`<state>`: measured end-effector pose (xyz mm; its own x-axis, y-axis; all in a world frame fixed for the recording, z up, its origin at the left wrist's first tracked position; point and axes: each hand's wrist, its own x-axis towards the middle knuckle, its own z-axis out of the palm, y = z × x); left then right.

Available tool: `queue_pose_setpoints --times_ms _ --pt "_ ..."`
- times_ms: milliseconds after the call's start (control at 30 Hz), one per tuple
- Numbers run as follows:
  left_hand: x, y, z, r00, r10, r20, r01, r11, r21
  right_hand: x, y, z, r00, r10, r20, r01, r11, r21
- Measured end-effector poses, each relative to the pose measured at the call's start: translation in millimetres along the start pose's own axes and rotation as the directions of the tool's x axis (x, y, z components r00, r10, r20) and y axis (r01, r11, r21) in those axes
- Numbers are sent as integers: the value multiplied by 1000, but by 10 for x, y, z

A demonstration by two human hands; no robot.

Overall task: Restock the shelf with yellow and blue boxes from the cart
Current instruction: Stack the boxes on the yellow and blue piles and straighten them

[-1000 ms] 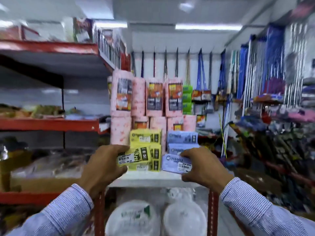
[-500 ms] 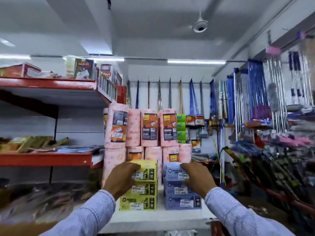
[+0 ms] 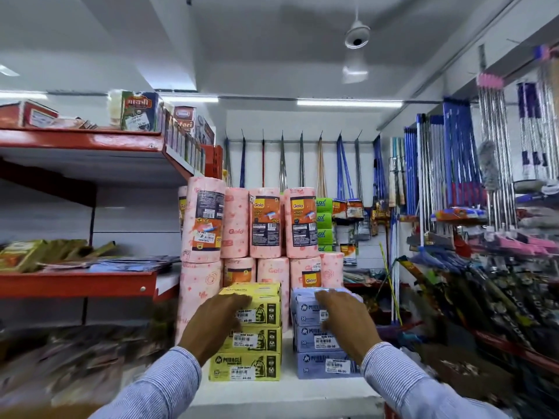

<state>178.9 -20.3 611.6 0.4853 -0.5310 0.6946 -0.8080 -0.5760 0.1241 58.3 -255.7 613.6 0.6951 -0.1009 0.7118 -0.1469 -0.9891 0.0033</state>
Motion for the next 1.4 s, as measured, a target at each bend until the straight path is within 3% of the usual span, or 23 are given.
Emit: queue_pose_setpoints --times_ms 133,267,700,1400 --pt "-34 -34 28 999 36 16 -35 998 -54 -29 -408 197 980 -174 -93 183 979 88" --pt "-39 -78 22 999 45 -25 -45 999 16 49 -744 357 958 -257 -129 267 962 61" --pt "-26 -375 89 999 44 -16 -44 999 10 162 -908 464 983 -178 -44 183 954 239" --pt "-70 -314 96 998 22 -61 -24 999 -24 115 -946 333 980 -196 -23 197 964 180"
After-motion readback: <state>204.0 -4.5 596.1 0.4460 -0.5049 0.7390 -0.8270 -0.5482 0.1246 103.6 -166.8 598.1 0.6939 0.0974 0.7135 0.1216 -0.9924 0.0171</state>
